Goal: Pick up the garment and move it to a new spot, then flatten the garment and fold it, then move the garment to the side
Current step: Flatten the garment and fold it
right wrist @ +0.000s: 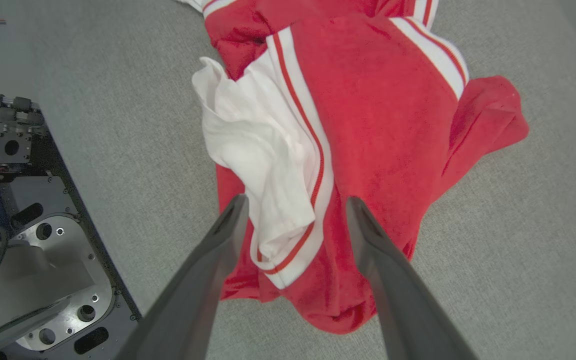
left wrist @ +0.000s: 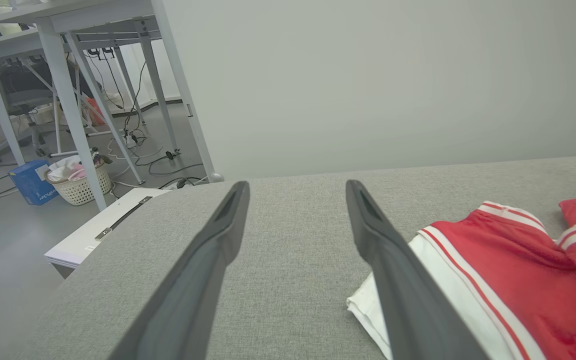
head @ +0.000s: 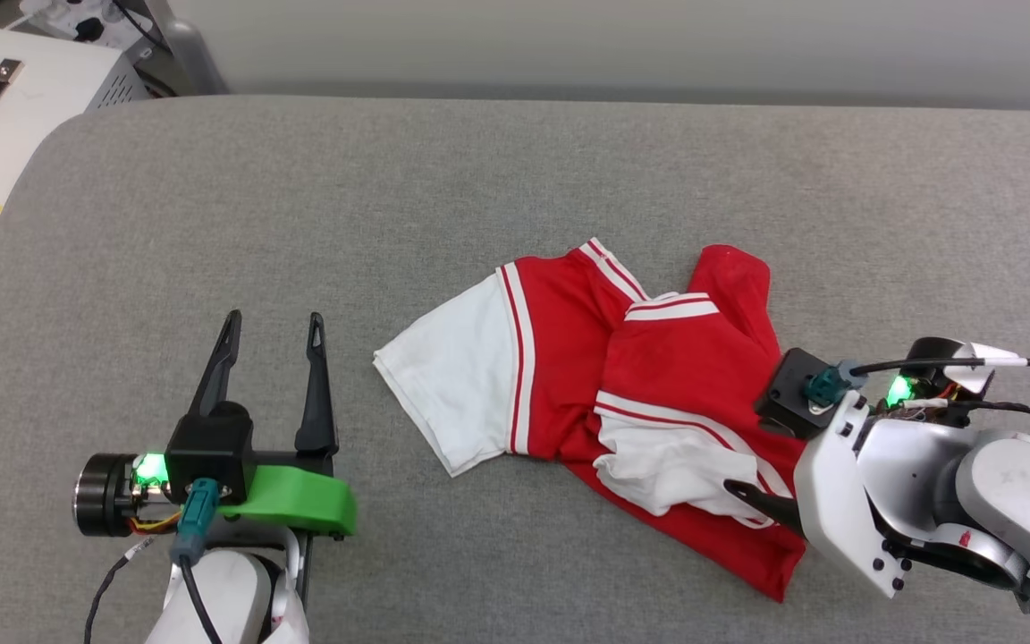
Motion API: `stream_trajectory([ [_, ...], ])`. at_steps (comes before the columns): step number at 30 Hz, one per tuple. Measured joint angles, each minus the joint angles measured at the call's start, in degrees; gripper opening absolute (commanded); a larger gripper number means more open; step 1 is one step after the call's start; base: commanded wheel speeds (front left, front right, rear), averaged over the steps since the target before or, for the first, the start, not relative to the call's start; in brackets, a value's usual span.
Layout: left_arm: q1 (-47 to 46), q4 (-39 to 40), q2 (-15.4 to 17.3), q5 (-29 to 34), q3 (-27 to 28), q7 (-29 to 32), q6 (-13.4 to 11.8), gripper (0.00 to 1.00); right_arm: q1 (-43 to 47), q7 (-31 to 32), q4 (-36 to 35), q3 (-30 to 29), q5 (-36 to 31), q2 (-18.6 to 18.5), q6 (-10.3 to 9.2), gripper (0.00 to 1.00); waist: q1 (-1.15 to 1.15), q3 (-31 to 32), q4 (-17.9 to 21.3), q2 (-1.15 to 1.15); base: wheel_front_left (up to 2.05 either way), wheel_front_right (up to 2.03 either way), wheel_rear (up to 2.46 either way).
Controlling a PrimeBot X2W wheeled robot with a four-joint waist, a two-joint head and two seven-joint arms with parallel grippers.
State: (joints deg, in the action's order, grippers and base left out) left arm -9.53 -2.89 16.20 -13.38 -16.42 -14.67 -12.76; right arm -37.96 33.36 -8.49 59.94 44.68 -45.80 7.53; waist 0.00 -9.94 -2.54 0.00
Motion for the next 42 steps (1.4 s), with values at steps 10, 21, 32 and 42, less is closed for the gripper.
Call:
stream_trajectory([
  [10,-1.29,-0.78,-4.12,3.79,3.67,0.0,3.81,1.0,-3.47,-4.54,14.3,10.87,2.74,4.16,0.0,1.0,0.0,-5.16,-2.08,0.0,0.0,0.0,0.0],
  [21,-1.07,-2.5,-6.72,6.21,6.56,0.0,6.55,1.0,-4.93,-20.36,16.36,11.57,3.1,5.57,-0.01,0.0,0.0,-4.25,-1.83,0.0,0.0,0.0,0.0],
  [32,0.79,-2.7,-7.72,7.87,9.18,0.0,7.98,1.0,3.16,-33.96,10.92,-4.9,17.36,3.14,-0.01,0.0,0.0,-0.2,2.32,0.0,0.0,0.0,0.0],
  [42,1.36,-2.89,-9.05,8.88,9.66,0.0,9.15,1.0,17.26,-46.28,17.73,-24.43,39.67,4.08,-0.01,0.0,0.0,0.16,4.58,0.0,0.0,0.0,0.0],
])
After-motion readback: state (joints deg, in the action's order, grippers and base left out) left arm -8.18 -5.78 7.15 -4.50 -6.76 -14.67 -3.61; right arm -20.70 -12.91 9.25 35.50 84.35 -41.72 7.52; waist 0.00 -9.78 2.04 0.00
